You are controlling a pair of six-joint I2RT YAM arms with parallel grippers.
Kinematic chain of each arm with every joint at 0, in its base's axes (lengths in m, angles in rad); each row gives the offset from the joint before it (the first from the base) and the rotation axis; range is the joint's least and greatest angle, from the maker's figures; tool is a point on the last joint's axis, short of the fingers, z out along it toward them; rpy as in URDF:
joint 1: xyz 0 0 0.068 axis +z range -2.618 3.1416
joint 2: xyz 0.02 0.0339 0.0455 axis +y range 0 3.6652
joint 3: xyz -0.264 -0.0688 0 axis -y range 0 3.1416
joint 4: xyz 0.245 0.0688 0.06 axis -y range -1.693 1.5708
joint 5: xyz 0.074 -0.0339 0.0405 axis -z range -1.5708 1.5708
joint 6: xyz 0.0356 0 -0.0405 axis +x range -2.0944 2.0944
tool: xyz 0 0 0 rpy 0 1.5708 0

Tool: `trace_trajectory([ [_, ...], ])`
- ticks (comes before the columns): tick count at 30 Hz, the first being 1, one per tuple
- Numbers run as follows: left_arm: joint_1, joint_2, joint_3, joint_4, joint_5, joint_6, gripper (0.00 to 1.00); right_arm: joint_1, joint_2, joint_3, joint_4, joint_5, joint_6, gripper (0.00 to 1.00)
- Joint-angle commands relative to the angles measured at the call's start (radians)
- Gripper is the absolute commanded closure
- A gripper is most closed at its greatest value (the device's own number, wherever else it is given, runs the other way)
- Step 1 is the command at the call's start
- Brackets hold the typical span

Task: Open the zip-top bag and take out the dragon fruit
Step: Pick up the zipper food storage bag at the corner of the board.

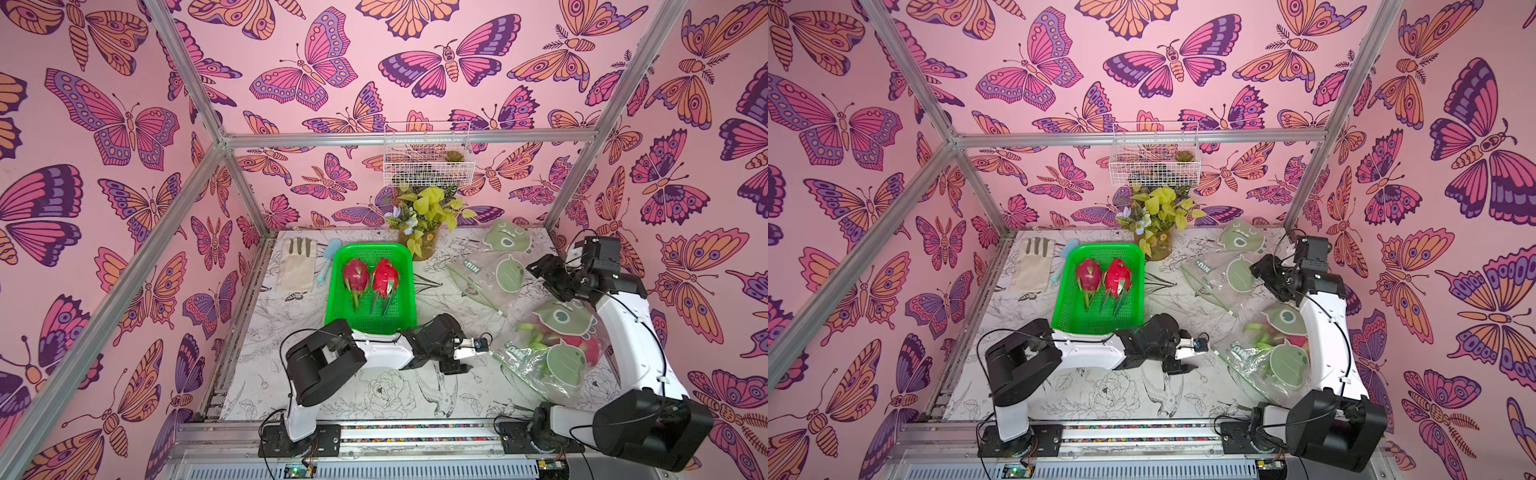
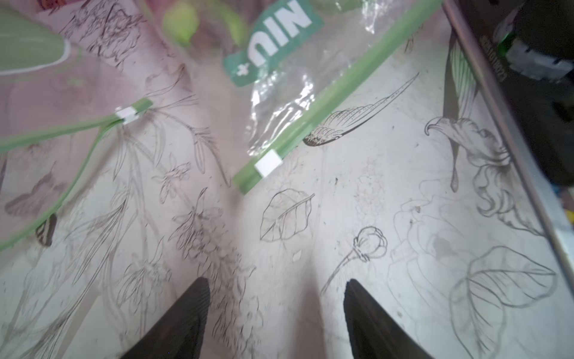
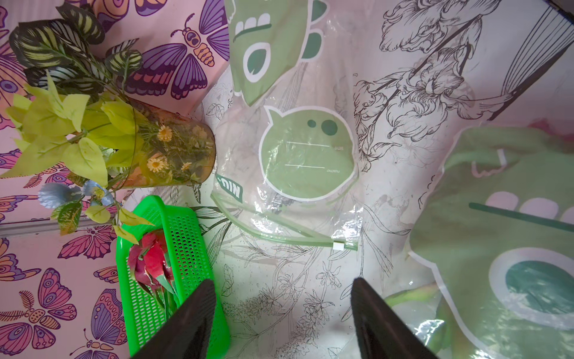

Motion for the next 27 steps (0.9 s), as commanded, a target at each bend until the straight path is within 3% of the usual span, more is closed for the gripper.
trace_trajectory([
  [1, -0.017, 0.061, 0.025, 0.176, -0.077, 0.135, 0.3, 0.002, -0.01, -0.003, 0.018, 0.005, -0.022, 0.28],
  [6, -0.068, 0.177, 0.054, 0.386, -0.248, 0.198, 0.28, -0.001, -0.014, -0.006, 0.025, -0.001, -0.025, 0.28],
  [9, -0.096, 0.247, 0.076, 0.533, -0.349, 0.236, 0.22, -0.009, -0.013, -0.006, 0.029, -0.012, -0.024, 0.28],
  [23, -0.138, 0.308, 0.125, 0.634, -0.43, 0.259, 0.31, -0.034, 0.0, -0.019, 0.054, -0.082, -0.005, 0.28],
  [25, -0.138, 0.287, 0.117, 0.607, -0.399, 0.244, 0.36, -0.036, 0.0, -0.019, 0.056, -0.083, -0.005, 0.28],
  [27, -0.138, 0.272, 0.111, 0.59, -0.381, 0.238, 0.58, -0.037, -0.002, -0.019, 0.054, -0.082, -0.005, 0.28],
])
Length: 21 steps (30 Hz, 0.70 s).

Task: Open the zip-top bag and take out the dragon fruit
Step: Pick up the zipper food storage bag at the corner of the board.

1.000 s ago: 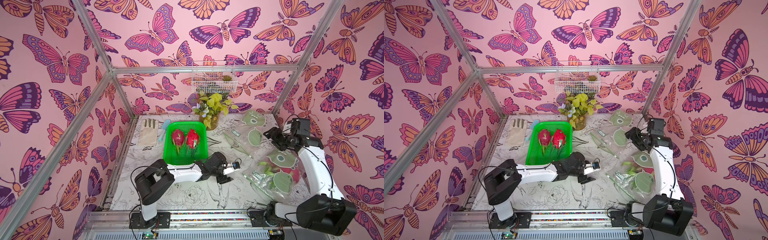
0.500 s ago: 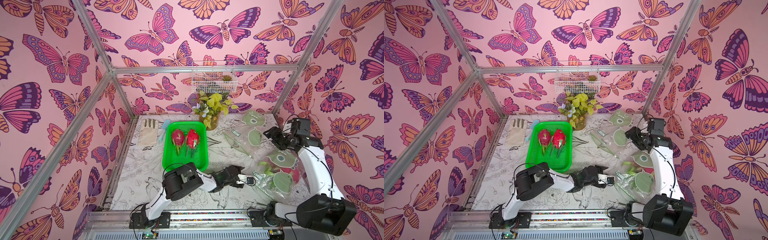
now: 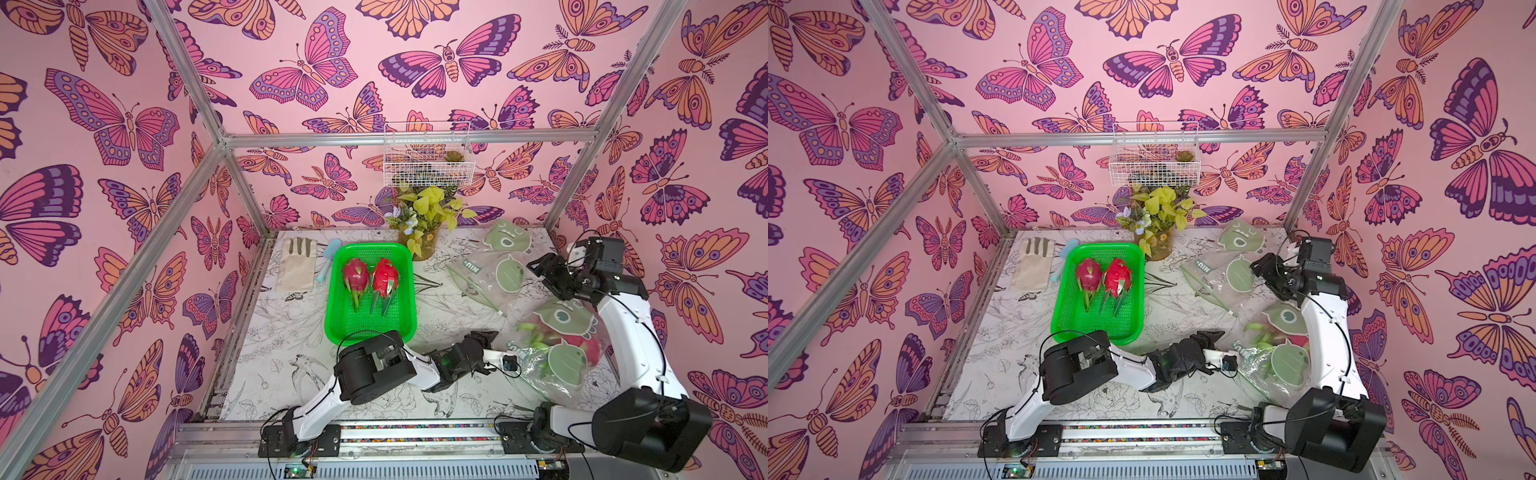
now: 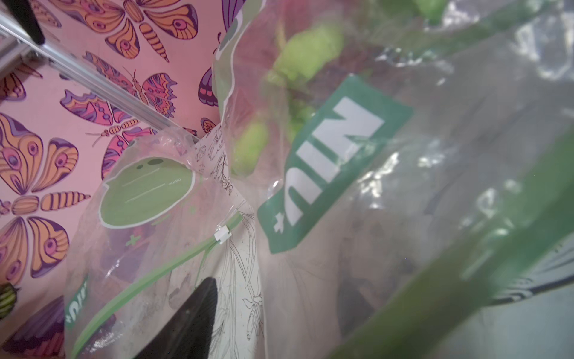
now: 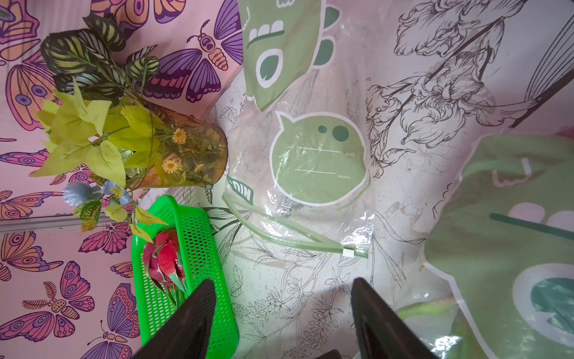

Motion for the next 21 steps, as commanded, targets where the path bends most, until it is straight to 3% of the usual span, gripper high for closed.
trace_trajectory([
  [1, -0.003, -0.025, -0.013, -0.003, 0.041, -0.003, 0.7, -0.009, -0.003, -0.003, 0.012, -0.018, -0.005, 0.28],
  [6, 0.0, -0.061, -0.015, -0.065, 0.094, 0.008, 0.99, -0.012, -0.004, 0.006, 0.006, -0.025, -0.003, 0.28],
  [11, 0.003, -0.177, -0.002, -0.237, 0.136, -0.013, 1.0, -0.013, -0.007, 0.045, -0.018, -0.055, -0.005, 0.28],
  [21, 0.103, -0.469, 0.232, -0.959, 0.276, -0.214, 1.0, -0.01, -0.024, 0.208, -0.065, -0.215, 0.023, 0.3],
])
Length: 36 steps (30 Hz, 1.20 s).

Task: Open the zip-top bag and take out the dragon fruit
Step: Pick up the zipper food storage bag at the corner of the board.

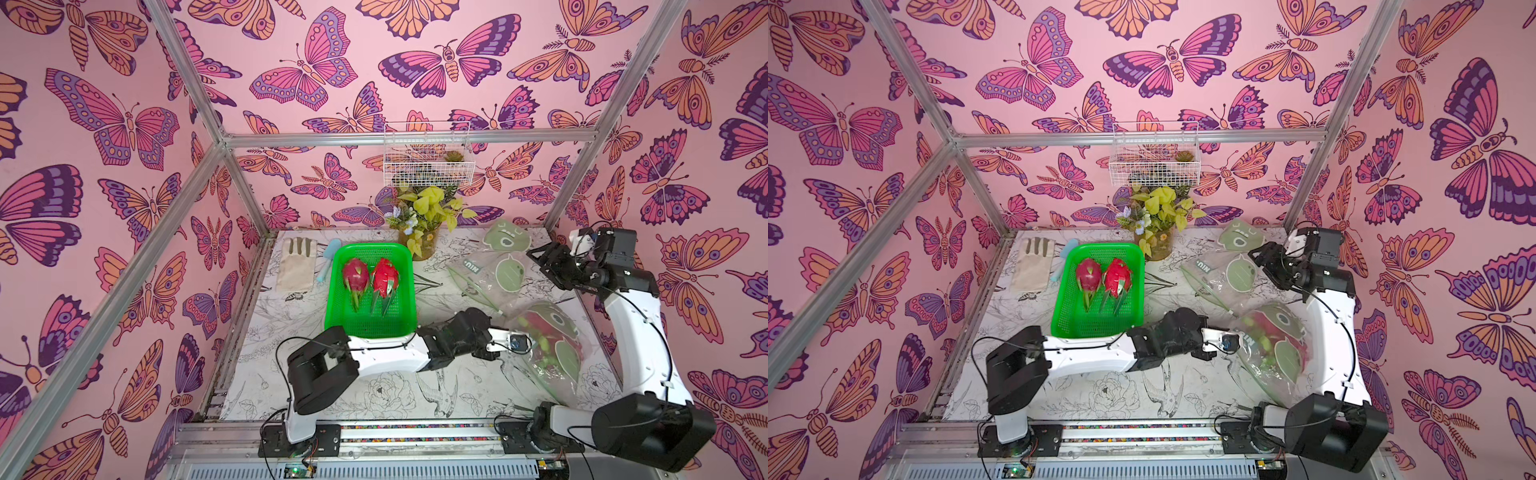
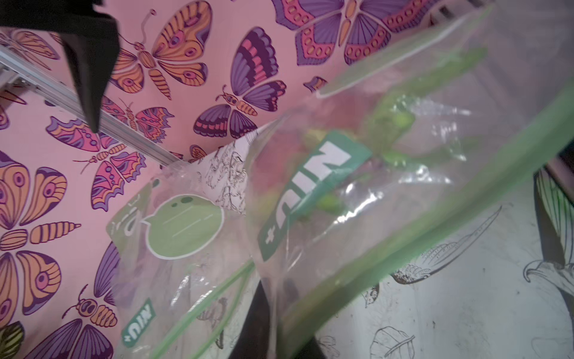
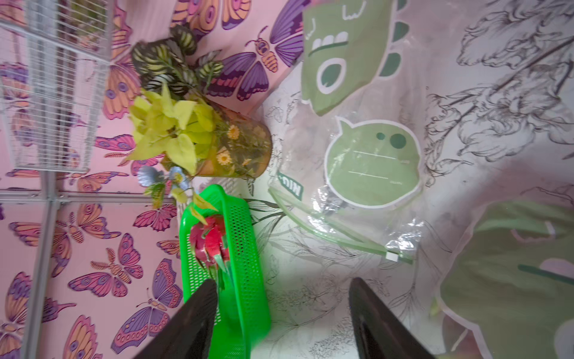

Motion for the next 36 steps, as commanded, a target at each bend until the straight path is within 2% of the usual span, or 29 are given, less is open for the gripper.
trace_trajectory([
  [1, 0.048, -0.082, 0.1, -0.345, 0.082, -0.124, 1.0, -0.003, -0.028, 0.081, -0.038, -0.064, 0.003, 0.3],
  [3, 0.076, -0.095, 0.204, -0.513, 0.138, -0.184, 1.0, -0.001, -0.025, 0.117, -0.057, -0.101, -0.003, 0.3],
  [7, 0.104, -0.06, 0.418, -0.765, 0.148, -0.267, 1.0, 0.03, -0.009, 0.186, -0.115, -0.136, -0.038, 0.31],
  [10, 0.131, -0.019, 0.563, -0.913, 0.146, -0.341, 1.0, 0.042, -0.023, 0.182, -0.085, -0.199, -0.043, 0.32],
  [13, 0.163, 0.025, 0.695, -1.037, 0.132, -0.42, 1.0, 0.042, -0.04, 0.166, -0.068, -0.22, -0.076, 0.33],
  [16, 0.203, 0.073, 0.817, -1.138, 0.137, -0.498, 1.0, 0.047, -0.038, 0.144, -0.038, -0.302, -0.1, 0.35],
  [19, 0.246, 0.119, 0.912, -1.219, 0.152, -0.554, 1.0, 0.088, -0.039, 0.124, -0.024, -0.329, -0.161, 0.35],
  [24, 0.297, 0.158, 0.973, -1.271, 0.151, -0.616, 1.0, 0.147, -0.046, 0.08, 0.03, -0.389, -0.228, 0.31],
  [28, 0.345, 0.209, 1.035, -1.326, 0.183, -0.673, 1.0, 0.222, -0.059, 0.058, 0.029, -0.39, -0.347, 0.25],
  [31, 0.369, 0.231, 1.067, -1.349, 0.206, -0.711, 1.0, 0.29, -0.054, 0.065, -0.027, -0.342, -0.46, 0.21],
  [36, 0.387, 0.232, 1.08, -1.347, 0.22, -0.738, 1.0, 0.424, -0.021, 0.084, -0.141, -0.175, -0.621, 0.17],
])
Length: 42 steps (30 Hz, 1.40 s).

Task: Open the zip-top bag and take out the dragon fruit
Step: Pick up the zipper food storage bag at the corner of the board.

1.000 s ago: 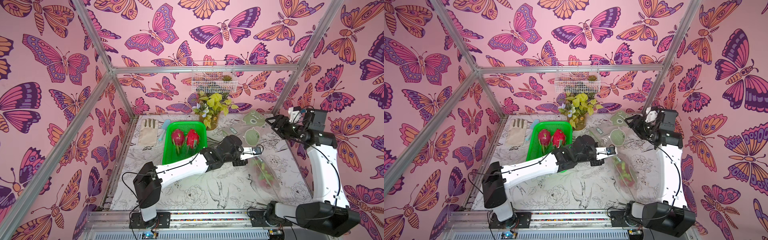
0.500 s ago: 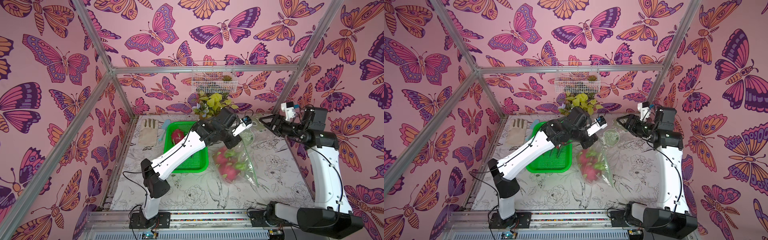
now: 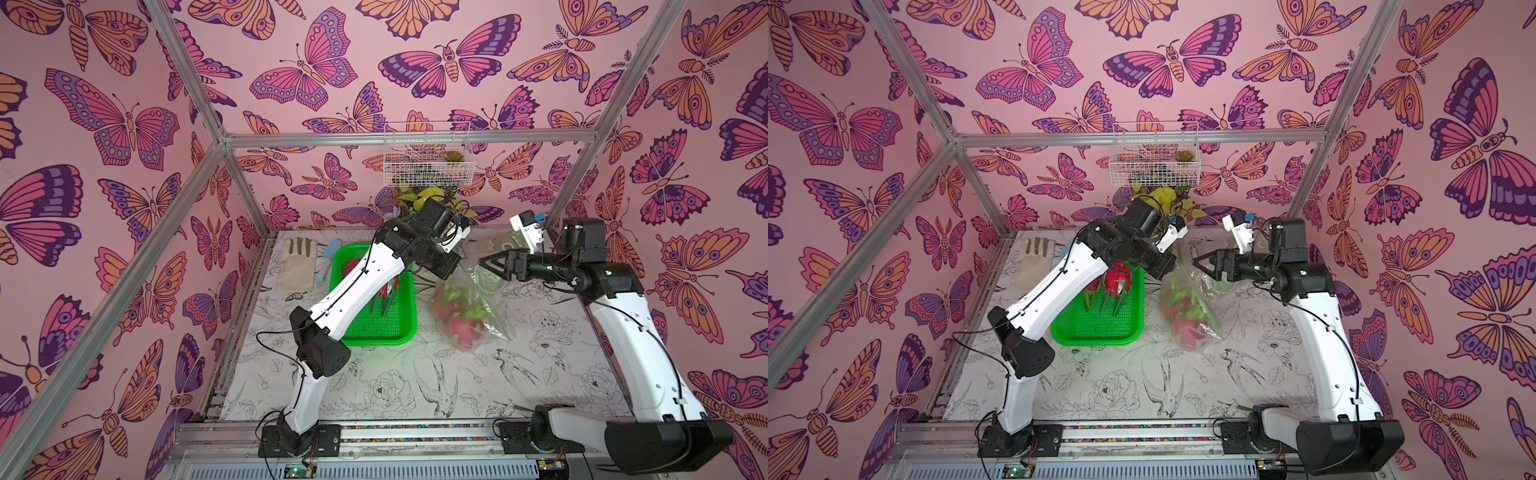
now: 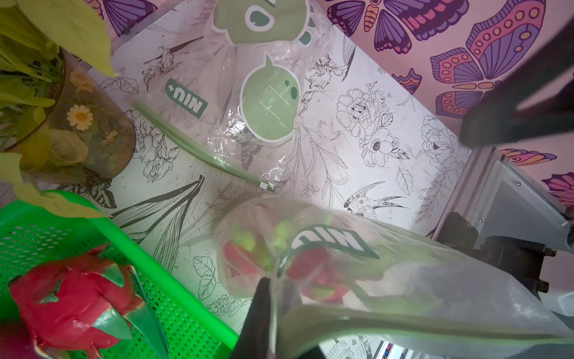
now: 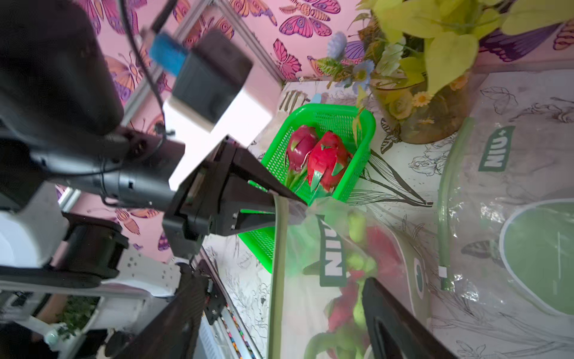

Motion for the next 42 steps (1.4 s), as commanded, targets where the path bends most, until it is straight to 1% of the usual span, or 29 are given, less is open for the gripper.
trace_trajectory([
  [1, 0.017, 0.008, 0.032, -0.02, 0.044, -0.05, 1.0, 0.064, 0.022, 0.028, -0.105, 0.106, -0.168, 0.17],
  [5, 0.036, 0.009, 0.034, -0.02, 0.063, -0.062, 1.0, 0.14, 0.043, 0.031, -0.131, 0.197, -0.206, 0.17],
  [6, 0.041, 0.009, 0.036, -0.02, 0.071, -0.066, 1.0, 0.159, 0.05, 0.035, -0.137, 0.254, -0.211, 0.18],
  [9, 0.051, 0.007, 0.035, -0.019, 0.107, -0.066, 1.0, 0.178, 0.071, 0.038, -0.138, 0.318, -0.214, 0.25],
  [13, 0.064, -0.008, 0.028, -0.016, 0.183, -0.055, 1.0, 0.178, 0.099, 0.042, -0.132, 0.401, -0.21, 0.55],
  [15, 0.074, -0.018, 0.014, -0.011, 0.229, -0.043, 1.0, 0.178, 0.106, 0.05, -0.135, 0.429, -0.221, 0.81],
  [16, 0.08, -0.026, -0.001, -0.005, 0.256, -0.032, 0.98, 0.178, 0.104, 0.053, -0.135, 0.43, -0.238, 0.91],
  [17, 0.09, -0.039, -0.022, 0.005, 0.298, -0.015, 0.93, 0.178, 0.097, 0.051, -0.13, 0.426, -0.254, 0.98],
  [19, 0.113, -0.086, -0.105, 0.059, 0.377, 0.017, 0.81, 0.178, 0.073, 0.042, -0.11, 0.411, -0.285, 1.0],
  [21, 0.139, -0.167, -0.253, 0.176, 0.427, 0.055, 0.71, 0.179, 0.042, 0.03, -0.095, 0.365, -0.328, 1.0],
  [23, 0.172, -0.281, -0.472, 0.378, 0.451, 0.082, 0.61, 0.178, 0.012, 0.015, -0.081, 0.322, -0.364, 1.0],
  [26, 0.212, -0.451, -0.804, 0.744, 0.49, 0.136, 0.43, 0.178, -0.013, -0.005, -0.063, 0.305, -0.383, 1.0],
  [27, 0.228, -0.499, -0.893, 0.857, 0.511, 0.132, 0.37, 0.178, -0.013, -0.003, -0.069, 0.299, -0.387, 1.0],
  [28, 0.242, -0.545, -0.99, 1.0, 0.5, 0.097, 0.27, 0.178, -0.01, 0.001, -0.088, 0.276, -0.403, 1.0],
  [29, 0.246, -0.578, -1.065, 1.094, 0.49, 0.091, 0.2, 0.178, -0.006, 0.006, -0.107, 0.256, -0.418, 1.0],
  [31, 0.246, -0.596, -1.132, 1.194, 0.503, 0.094, 0.18, 0.178, -0.009, 0.0, -0.111, 0.232, -0.421, 1.0],
  [34, 0.249, -0.565, -1.162, 1.294, 0.544, 0.06, 0.19, 0.178, -0.018, -0.009, -0.105, 0.21, -0.433, 1.0],
  [38, 0.259, -0.528, -1.23, 1.519, 0.604, 0.035, 0.21, 0.178, -0.033, -0.01, -0.101, 0.16, -0.433, 1.0],
  [41, 0.26, -0.486, -1.201, 1.537, 0.664, 0.026, 0.23, 0.178, -0.036, -0.013, -0.11, 0.143, -0.445, 1.0],
  [42, 0.261, -0.47, -1.184, 1.528, 0.692, 0.025, 0.26, 0.177, -0.037, -0.014, -0.111, 0.141, -0.448, 1.0],
])
